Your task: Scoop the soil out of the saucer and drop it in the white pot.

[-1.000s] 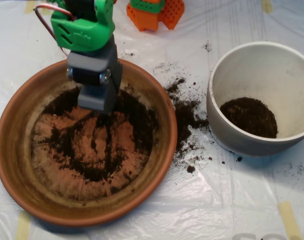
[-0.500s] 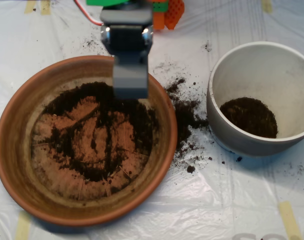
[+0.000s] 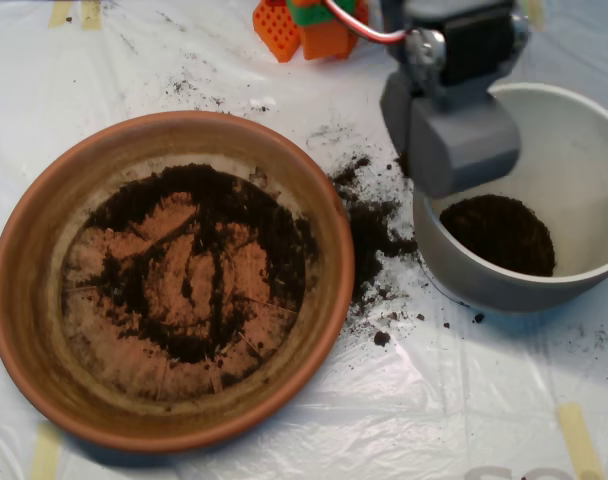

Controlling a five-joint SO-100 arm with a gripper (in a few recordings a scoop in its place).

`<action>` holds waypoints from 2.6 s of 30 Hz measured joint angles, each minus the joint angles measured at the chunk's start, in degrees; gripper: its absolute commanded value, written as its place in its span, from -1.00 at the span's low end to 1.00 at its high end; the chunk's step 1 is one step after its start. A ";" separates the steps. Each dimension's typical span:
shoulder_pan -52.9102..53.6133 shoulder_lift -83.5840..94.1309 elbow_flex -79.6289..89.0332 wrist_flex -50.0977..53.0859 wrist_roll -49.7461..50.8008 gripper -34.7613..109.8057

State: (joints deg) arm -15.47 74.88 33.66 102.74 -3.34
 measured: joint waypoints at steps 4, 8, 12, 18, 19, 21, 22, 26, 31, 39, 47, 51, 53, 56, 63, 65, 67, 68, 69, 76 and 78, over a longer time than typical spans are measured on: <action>-6.50 -0.62 -0.09 0.00 0.18 -0.52; -9.84 -0.53 0.62 0.00 1.05 -0.43; -10.11 -0.53 1.85 0.00 1.05 -0.37; -9.14 1.23 6.68 -0.09 0.62 -0.33; -9.23 2.46 8.70 -0.44 0.62 -0.32; -9.67 6.59 15.12 -3.25 0.26 -0.24; -10.02 9.49 19.86 -5.19 0.00 -0.23; -10.63 18.98 36.04 -12.83 -0.97 -0.23; -9.05 20.74 37.79 -14.59 -1.41 -0.20; -9.05 20.74 37.79 -14.68 -1.23 -0.19; -1.49 20.74 26.10 -10.02 1.93 -0.09; 6.24 20.74 22.68 -8.88 2.11 -0.08; 10.02 20.74 23.38 -9.14 2.72 -0.08; 14.59 20.83 28.39 -11.25 2.64 -0.09; 20.92 26.46 52.47 -23.12 -1.05 -0.08; 22.32 27.69 58.10 -25.84 -1.32 -0.08; 23.91 27.95 62.31 -28.12 -1.41 -0.08; 24.79 27.95 63.72 -29.27 -1.41 -0.08; 25.84 27.95 64.78 -30.15 -1.41 -0.08; 30.06 27.86 69.17 -34.45 -1.05 -0.07; 31.29 27.51 69.26 -34.98 -1.05 -0.05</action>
State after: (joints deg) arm 15.82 102.39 102.92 67.76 -4.39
